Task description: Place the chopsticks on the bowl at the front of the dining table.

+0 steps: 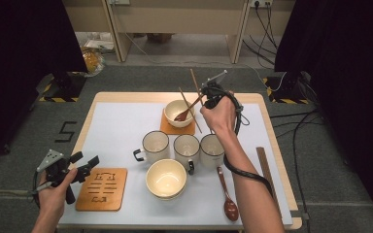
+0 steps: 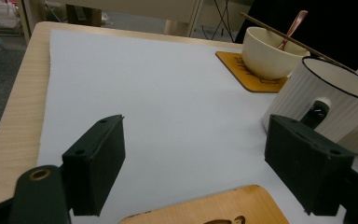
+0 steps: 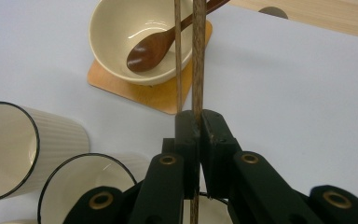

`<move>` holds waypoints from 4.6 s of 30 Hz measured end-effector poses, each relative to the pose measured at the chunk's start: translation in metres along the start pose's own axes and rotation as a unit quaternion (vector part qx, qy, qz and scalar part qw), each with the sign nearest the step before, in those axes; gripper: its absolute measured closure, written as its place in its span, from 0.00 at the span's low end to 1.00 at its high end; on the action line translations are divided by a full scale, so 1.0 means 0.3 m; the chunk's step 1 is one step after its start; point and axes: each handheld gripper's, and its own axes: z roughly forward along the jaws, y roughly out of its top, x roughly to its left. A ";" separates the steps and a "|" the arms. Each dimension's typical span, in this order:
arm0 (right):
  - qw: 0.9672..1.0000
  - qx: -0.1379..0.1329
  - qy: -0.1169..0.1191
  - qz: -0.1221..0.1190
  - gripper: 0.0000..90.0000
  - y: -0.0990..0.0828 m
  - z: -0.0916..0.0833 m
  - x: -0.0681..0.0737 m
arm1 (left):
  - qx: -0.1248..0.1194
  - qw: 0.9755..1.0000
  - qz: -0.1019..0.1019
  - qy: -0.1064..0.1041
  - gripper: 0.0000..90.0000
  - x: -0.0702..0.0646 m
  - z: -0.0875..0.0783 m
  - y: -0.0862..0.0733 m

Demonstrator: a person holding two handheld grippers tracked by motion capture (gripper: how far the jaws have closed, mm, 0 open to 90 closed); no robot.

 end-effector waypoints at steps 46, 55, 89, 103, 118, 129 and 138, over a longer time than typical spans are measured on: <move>1.000 -0.002 0.001 -0.002 0.95 0.034 0.047 0.004 | -0.001 1.000 -0.001 0.002 0.22 0.007 -0.003 0.001; 1.000 0.000 0.001 0.000 0.95 0.041 0.062 0.001 | -0.002 1.000 -0.002 0.002 0.22 0.009 -0.005 0.001; 1.000 0.000 0.005 0.005 0.95 0.056 0.128 -0.009 | 0.000 1.000 -0.002 0.003 0.22 0.011 -0.003 0.000; 1.000 0.002 0.004 0.006 0.95 0.061 0.159 -0.012 | -0.001 1.000 -0.004 0.003 0.22 0.013 -0.004 -0.001; 1.000 0.015 0.005 0.004 0.95 0.067 0.191 -0.013 | -0.003 1.000 -0.005 0.005 0.22 0.014 -0.006 0.000; 1.000 0.022 0.006 0.002 0.95 0.071 0.214 -0.006 | -0.002 1.000 -0.005 0.006 0.22 0.015 -0.007 0.001; 1.000 0.026 0.006 -0.002 0.95 0.076 0.228 -0.003 | -0.002 1.000 -0.005 0.007 0.22 0.017 -0.008 0.001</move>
